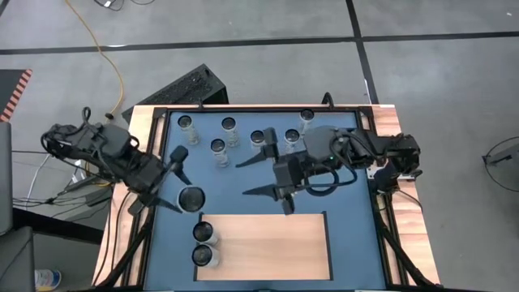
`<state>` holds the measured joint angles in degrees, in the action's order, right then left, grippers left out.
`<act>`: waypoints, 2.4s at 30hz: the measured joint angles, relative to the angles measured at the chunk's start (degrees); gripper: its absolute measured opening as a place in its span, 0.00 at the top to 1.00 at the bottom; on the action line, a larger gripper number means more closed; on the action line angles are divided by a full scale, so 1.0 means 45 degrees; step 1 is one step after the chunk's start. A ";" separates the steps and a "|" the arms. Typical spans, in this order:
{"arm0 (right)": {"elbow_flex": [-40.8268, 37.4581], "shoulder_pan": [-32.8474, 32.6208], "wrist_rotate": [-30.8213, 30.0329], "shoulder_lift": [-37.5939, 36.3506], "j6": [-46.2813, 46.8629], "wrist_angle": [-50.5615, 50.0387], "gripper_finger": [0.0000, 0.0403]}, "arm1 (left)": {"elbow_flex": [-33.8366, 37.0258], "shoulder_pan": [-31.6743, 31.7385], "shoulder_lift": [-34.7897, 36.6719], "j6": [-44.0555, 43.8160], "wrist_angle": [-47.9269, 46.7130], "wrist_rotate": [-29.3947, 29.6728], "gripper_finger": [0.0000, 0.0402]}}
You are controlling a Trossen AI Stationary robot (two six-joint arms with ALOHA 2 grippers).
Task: Place canned beverage on shelf
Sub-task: Put the white blue soda can on the shelf aligned with the other white blue soda cans
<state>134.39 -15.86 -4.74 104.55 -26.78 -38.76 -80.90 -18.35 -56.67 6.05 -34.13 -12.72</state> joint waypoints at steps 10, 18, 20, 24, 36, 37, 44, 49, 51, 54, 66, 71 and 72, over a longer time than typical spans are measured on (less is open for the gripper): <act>0.0005 0.0201 0.0690 0.0892 -0.0113 0.1271 0.35 | 0.0000 -0.0046 -0.0244 0.3156 0.0321 -0.1117 0.41; 0.0000 0.0296 0.0728 0.2089 -0.1702 0.3119 0.35 | 0.0000 0.0391 0.0244 0.3403 -0.0095 -0.1497 0.41; -0.0010 0.0277 0.0725 0.2142 -0.1937 0.3043 0.35 | 0.0000 0.0547 0.0390 0.3353 -0.0370 -0.1498 0.41; 0.0005 0.0198 0.0506 0.2090 -0.2274 0.3174 0.35 | 0.0019 0.0920 0.0667 0.3291 -0.0775 -0.1445 0.41; 0.0000 -0.0386 -0.4055 0.1925 -0.2744 0.1902 0.35 | 0.1856 0.2707 0.1026 0.3627 -0.0404 -0.1640 0.41; 0.0005 -0.0418 -0.4245 0.1982 -0.2723 0.1913 0.35 | 0.1870 0.2938 0.1021 0.3712 -0.0393 -0.1870 0.41; 0.0002 -0.0522 -0.4689 0.2030 -0.2722 0.1755 0.35 | 0.1875 0.4626 0.1021 0.3794 -0.0657 -0.2946 0.41; 0.0005 -0.0541 -0.5510 0.2030 -0.2837 0.1321 0.35 | 0.1882 0.5477 0.0924 0.3748 -0.1085 -0.3736 0.41; 0.0005 -0.0476 -0.5986 0.2030 -0.2828 0.1254 0.35 | 0.1889 0.5716 0.0902 0.3753 -0.1144 -0.3830 0.41; 0.0005 -0.0437 -0.6545 0.2030 -0.2794 0.1238 0.35 | 0.1889 0.5967 0.0839 0.3766 -0.1094 -0.4065 0.41; 0.0005 -0.0353 -0.5361 0.2026 -0.1418 0.1112 0.35 | 0.1889 0.6289 0.0667 0.3841 -0.1082 -0.4441 0.41; 0.0005 0.0031 -0.4273 0.1911 -0.0730 0.1126 0.35 | 0.1889 0.6280 0.0667 0.3823 -0.0950 -0.5021 0.41; 0.0005 0.0193 -0.3708 0.1899 -0.0524 0.1136 0.35 | 0.1889 0.6277 0.0667 0.3814 -0.0844 -0.5080 0.41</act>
<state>134.41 -14.99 -21.42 113.10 -29.14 -33.65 -72.40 9.90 -53.67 23.21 -37.93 -35.58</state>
